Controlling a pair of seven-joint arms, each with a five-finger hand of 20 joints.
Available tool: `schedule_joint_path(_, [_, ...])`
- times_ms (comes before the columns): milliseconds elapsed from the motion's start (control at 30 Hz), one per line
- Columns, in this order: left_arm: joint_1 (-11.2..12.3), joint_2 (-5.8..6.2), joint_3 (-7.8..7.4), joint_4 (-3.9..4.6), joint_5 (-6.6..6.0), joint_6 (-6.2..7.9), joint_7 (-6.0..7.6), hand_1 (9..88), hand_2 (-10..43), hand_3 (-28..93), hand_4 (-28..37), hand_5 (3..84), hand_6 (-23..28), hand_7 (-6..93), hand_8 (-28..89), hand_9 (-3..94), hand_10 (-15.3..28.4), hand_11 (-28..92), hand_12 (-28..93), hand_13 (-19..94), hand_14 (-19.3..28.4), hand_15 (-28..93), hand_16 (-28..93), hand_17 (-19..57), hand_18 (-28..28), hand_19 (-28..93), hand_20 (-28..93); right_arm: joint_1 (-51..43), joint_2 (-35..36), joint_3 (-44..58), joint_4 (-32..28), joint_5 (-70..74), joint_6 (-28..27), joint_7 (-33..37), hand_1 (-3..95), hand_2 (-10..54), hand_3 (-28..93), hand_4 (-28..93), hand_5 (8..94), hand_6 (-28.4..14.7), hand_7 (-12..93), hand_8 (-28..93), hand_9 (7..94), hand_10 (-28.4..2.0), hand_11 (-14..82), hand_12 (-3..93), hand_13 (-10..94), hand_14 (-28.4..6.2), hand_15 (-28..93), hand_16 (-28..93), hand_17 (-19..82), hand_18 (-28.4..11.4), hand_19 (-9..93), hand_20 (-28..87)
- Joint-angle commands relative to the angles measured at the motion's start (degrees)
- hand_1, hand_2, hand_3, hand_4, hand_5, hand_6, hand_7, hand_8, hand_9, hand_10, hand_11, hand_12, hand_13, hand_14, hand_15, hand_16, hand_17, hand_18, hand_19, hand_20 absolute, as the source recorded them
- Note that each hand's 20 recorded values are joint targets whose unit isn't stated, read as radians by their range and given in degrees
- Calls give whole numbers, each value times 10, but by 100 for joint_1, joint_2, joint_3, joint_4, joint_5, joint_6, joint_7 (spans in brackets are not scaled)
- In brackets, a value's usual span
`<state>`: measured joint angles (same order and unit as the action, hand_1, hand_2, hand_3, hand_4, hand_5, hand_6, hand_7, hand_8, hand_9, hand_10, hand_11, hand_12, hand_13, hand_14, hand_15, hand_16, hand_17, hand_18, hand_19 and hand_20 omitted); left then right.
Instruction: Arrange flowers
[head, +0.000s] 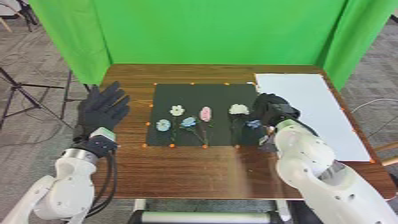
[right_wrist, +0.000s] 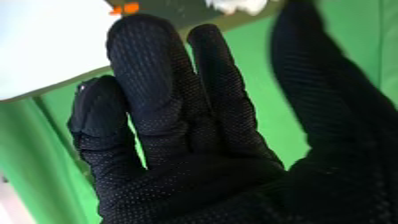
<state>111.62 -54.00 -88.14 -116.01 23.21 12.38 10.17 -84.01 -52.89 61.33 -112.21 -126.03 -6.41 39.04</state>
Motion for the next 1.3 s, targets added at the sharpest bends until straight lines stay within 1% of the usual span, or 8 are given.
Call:
schedule_joint_path(33, [126, 71, -144, -119, -63, -31, 227, 277, 89, 690, -278, 341, 46, 131, -96, 255, 128, 168, 75, 144, 126, 260, -81, -65, 123, 236, 74, -705, -137, 1663, -44, 2196, 791, -1534, 275, 20, 750, -230, 445, -66, 140, -104, 501, -189, 110, 139, 549, -154, 491, 204, 309, -226, 760, 264])
schedule_joint_path(167, [197, 307, -171, -212, -291, 119, 557, 255, 97, 685, -282, 300, 33, 108, -91, 243, 119, 149, 68, 137, 116, 233, -81, -63, 121, 229, 73, -1015, -289, 2429, 95, 4313, 952, -2344, 203, 60, 757, -254, 285, -56, 124, -111, 348, -180, 89, 108, 315, -194, 374, 127, 173, -217, 574, 219])
schedule_joint_path(267, [341, 252, -399, -249, -136, 46, 522, 245, 101, 675, -282, 256, 27, 103, -92, 234, 122, 145, 69, 131, 122, 229, -73, -64, 121, 224, 74, -1318, -492, 2982, 258, 5603, 378, -3184, 189, 62, 769, -256, 302, -54, 125, -112, 342, -173, 81, 99, 295, -178, 321, 107, 158, -204, 510, 203])
schedule_joint_path(433, [625, 101, -718, -312, 177, 25, 385, 237, 98, 683, -283, 275, 38, 90, -91, 227, 125, 136, 70, 94, 115, 199, -72, -63, 114, 211, 73, -1586, -661, 3154, 319, 7750, 695, -4315, 160, 40, 801, -256, 312, -28, 126, -114, 350, -149, 59, 98, 265, -145, 196, 103, 149, -176, 334, 183])
schedule_joint_path(600, [832, 127, -933, -358, 137, 46, 435, 247, 90, 688, -283, 301, 47, 88, -84, 207, 123, 127, 70, 56, 106, 167, -72, -72, 98, 186, 70, -1699, -792, 3329, 177, 7865, 738, -4504, 142, 29, 821, -259, 330, -16, 129, -117, 360, -119, 53, 94, 257, -118, 132, 97, 153, -154, 238, 181])
schedule_joint_path(667, [859, 41, -1135, -346, 279, -13, 357, 249, 89, 687, -283, 303, 49, 90, -82, 205, 123, 126, 72, 55, 106, 165, -70, -72, 98, 183, 71, -1704, -783, 3387, 135, 7860, 653, -4382, 143, 29, 823, -259, 334, -16, 130, -118, 361, -118, 53, 95, 264, -117, 128, 102, 155, -157, 246, 197])
schedule_joint_path(900, [1056, 394, -1307, -382, -73, 56, 603, 253, 89, 686, -283, 316, 54, 93, -78, 207, 125, 127, 77, 75, 113, 179, -61, -70, 104, 189, 77, -1820, -862, 3532, -56, 8154, 524, -4296, 157, 32, 822, -258, 347, -19, 136, -118, 367, -120, 53, 98, 281, -121, 136, 116, 158, -166, 278, 217])
schedule_joint_path(1300, [1023, 642, -1437, -440, -424, 200, 956, 255, 88, 687, -283, 330, 58, 101, -80, 231, 134, 143, 77, 120, 123, 214, -61, -60, 116, 206, 79, -1786, -892, 3578, -292, 7967, 232, -4186, 158, 34, 816, -255, 356, -20, 133, -117, 372, -133, 48, 101, 284, -126, 134, 121, 156, -170, 275, 211])
